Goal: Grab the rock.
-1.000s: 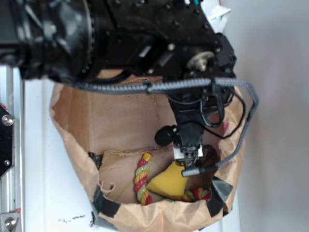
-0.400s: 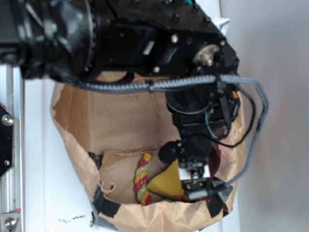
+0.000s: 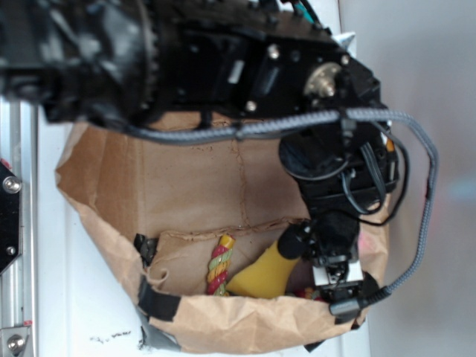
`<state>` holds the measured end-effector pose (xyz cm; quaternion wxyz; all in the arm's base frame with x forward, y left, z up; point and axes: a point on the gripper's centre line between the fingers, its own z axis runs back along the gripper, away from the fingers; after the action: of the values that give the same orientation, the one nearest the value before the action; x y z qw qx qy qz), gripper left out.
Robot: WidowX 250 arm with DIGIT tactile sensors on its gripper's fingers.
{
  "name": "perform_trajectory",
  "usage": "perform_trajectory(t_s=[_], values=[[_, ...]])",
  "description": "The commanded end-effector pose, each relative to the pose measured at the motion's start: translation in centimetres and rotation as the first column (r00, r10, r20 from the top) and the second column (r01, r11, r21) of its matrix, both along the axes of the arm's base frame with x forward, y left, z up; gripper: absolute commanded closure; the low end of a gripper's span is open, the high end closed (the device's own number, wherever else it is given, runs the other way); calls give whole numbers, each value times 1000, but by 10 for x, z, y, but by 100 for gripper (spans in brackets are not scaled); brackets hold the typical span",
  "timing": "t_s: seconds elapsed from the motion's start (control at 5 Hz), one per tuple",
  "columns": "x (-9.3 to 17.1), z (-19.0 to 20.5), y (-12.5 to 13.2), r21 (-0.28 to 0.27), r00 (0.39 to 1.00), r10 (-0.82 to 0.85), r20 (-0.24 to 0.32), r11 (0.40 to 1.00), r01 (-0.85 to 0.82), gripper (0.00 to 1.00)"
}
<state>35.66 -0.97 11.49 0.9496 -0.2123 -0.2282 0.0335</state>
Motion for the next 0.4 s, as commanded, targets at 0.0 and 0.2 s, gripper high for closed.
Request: perform_trajectory(t_s=[0.0, 0.2], values=[[30, -14, -3, 167, 996, -51, 77, 985, 37, 0], [30, -26, 4, 235, 994, -76, 79, 970, 56, 0]])
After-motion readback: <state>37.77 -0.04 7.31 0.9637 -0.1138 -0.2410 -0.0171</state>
